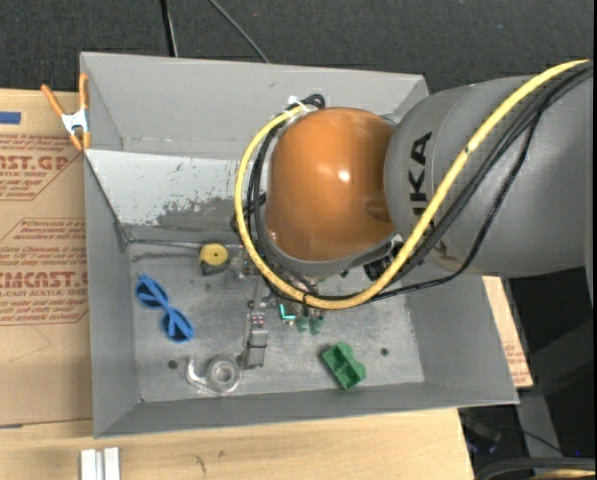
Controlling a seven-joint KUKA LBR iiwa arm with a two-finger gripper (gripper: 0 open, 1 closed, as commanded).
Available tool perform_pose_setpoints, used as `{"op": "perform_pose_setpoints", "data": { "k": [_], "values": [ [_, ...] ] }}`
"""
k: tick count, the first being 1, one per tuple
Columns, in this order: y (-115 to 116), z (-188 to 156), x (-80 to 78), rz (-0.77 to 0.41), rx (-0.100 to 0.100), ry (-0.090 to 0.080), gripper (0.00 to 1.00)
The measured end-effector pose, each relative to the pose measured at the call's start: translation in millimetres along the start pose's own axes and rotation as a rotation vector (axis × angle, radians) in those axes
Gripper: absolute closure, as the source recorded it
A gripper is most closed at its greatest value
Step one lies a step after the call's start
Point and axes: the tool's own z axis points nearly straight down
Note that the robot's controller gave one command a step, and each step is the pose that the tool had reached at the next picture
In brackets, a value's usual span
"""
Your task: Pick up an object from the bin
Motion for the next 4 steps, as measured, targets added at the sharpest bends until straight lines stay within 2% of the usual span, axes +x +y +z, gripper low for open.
{"op": "perform_pose_setpoints", "data": {
  "k": [1, 2, 3, 4],
  "values": [
    [46.5, 163.4, -58.7, 0.094, -0.001, -0.003, 0.0],
    [50.0, 128.0, -41.7, 0.215, -0.003, -0.007, 0.0],
    [81.9, 128.7, -55.9, 0.302, -0.004, -0.009, 0.0],
    [57.5, 159.9, -48.8, 0.495, -0.001, -0.004, 0.0]
  ]
}}
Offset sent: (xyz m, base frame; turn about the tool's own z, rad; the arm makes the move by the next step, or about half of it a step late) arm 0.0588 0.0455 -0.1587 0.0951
